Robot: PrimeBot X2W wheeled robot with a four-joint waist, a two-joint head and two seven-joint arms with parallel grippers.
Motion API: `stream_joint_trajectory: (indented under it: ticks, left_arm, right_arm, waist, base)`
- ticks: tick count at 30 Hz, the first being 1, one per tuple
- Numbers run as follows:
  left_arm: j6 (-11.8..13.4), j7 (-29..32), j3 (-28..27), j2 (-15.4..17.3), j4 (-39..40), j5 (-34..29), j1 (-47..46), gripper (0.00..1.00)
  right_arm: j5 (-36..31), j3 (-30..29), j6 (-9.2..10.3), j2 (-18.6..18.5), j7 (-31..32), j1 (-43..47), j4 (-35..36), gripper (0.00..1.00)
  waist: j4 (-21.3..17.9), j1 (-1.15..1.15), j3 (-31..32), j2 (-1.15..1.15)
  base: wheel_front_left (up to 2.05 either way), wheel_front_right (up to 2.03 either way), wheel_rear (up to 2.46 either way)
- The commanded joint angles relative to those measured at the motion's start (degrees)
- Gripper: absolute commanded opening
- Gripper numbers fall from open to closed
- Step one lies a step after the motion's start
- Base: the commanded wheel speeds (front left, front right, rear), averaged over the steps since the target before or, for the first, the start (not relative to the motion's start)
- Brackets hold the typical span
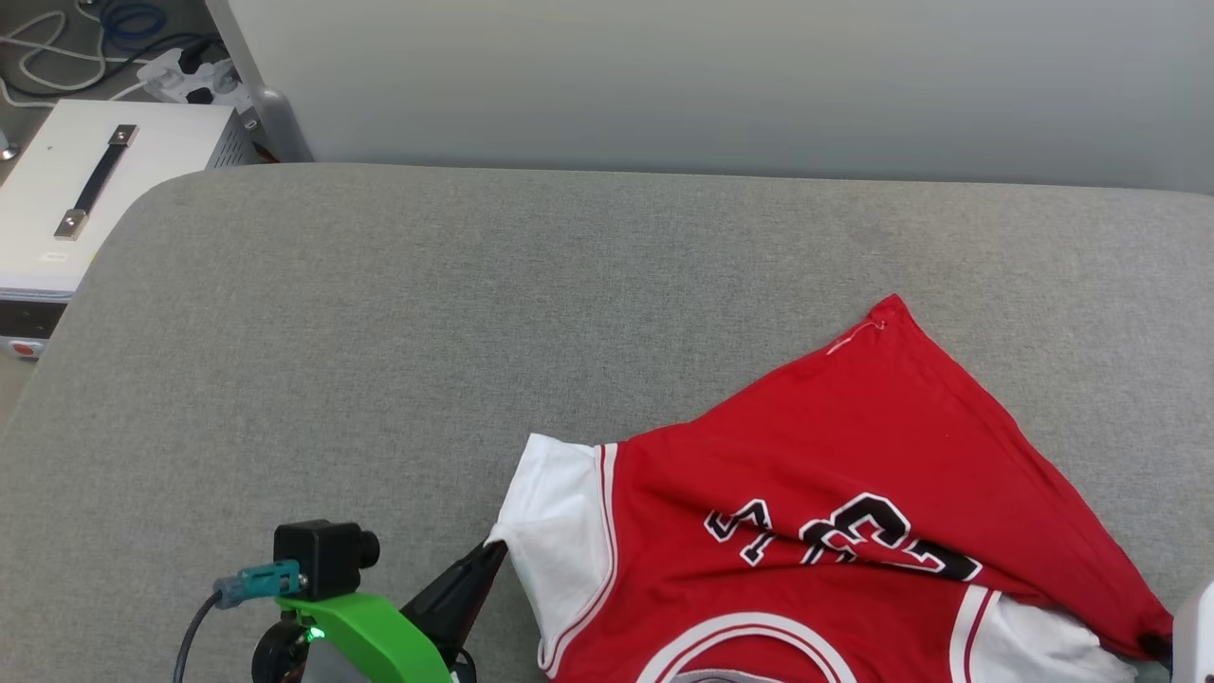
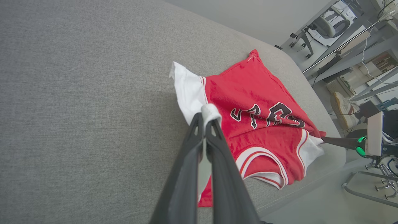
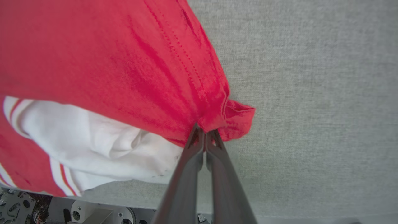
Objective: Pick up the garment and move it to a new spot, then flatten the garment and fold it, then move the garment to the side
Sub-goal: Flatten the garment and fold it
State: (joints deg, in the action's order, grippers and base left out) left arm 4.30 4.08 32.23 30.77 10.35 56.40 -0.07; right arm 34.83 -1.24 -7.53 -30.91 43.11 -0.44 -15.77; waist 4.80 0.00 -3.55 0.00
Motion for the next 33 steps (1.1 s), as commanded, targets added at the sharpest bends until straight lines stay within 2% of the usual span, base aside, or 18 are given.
stream_joint_trajectory:
  ticks: [1,2,3,6,11,18,23,29,33]
  left_arm:
    - [-0.09,-0.51,-0.29,-0.61,-0.43,0.41,-0.38,0.0]
    - [-0.17,-0.51,-0.23,-0.74,-0.44,0.39,-0.63,0.0]
    - [-0.23,-0.48,-0.17,-0.79,-0.43,0.36,-0.78,0.0]
    - [-0.41,-0.32,0.03,-0.68,-0.33,0.0,-1.35,0.0]
    - [0.24,0.48,0.74,0.51,0.23,-2.29,-2.5,0.0]
    - [0.28,1.24,1.9,0.24,2.46,-4.09,-4.66,0.0]
    - [-0.78,1.79,2.86,-0.94,4.67,-4.54,-7.24,0.0]
    - [-2.2,1.88,3.9,-2.27,5.1,-5.04,-9.77,0.0]
    - [-2.99,1.83,4.38,-2.39,4.92,-5.63,-10.81,0.0]
  right_arm:
    - [-0.68,-1.05,0.04,1.08,0.72,1.29,0.93,0.0]
    - [-0.88,-1.23,0.04,1.28,0.89,1.14,1.59,0.57]
    - [-0.96,-1.38,0.04,1.41,0.9,0.93,2.0,1.0]
    - [-0.45,-0.85,0.04,1.03,1.61,0.06,4.0,1.0]
    - [-1.08,1.0,0.04,-1.94,2.45,-2.96,10.33,1.0]
    - [-0.54,4.28,0.04,-3.6,7.29,-12.51,17.06,1.0]
    - [-1.74,6.73,0.04,-3.49,11.99,-21.01,15.69,1.0]
    - [-4.72,9.83,0.04,-2.71,15.18,-32.05,9.64,1.0]
    - [-6.29,10.91,0.04,-3.2,16.22,-36.15,5.74,1.0]
  waist:
    - [0.05,0.0,-0.12,0.0]
    - [0.09,0.0,-0.27,0.0]
    - [0.14,0.0,-0.37,0.0]
    - [0.52,0.0,-0.77,0.0]
    - [1.81,0.0,-2.29,0.0]
    - [4.74,0.0,-5.84,0.0]
    - [7.9,0.0,-10.11,0.0]
    - [11.84,0.0,-15.03,0.0]
    - [13.68,0.0,-17.38,0.0]
  base:
    - [0.0,0.0,0.0]
    - [0.0,0.0,0.0]
    - [0.0,0.0,0.0]
    - [0.0,0.0,0.0]
    - [0.0,0.0,0.0]
    - [0.0,0.0,0.0]
    - [0.0,0.0,0.0]
    - [0.0,0.0,0.0]
    - [0.0,0.0,0.0]
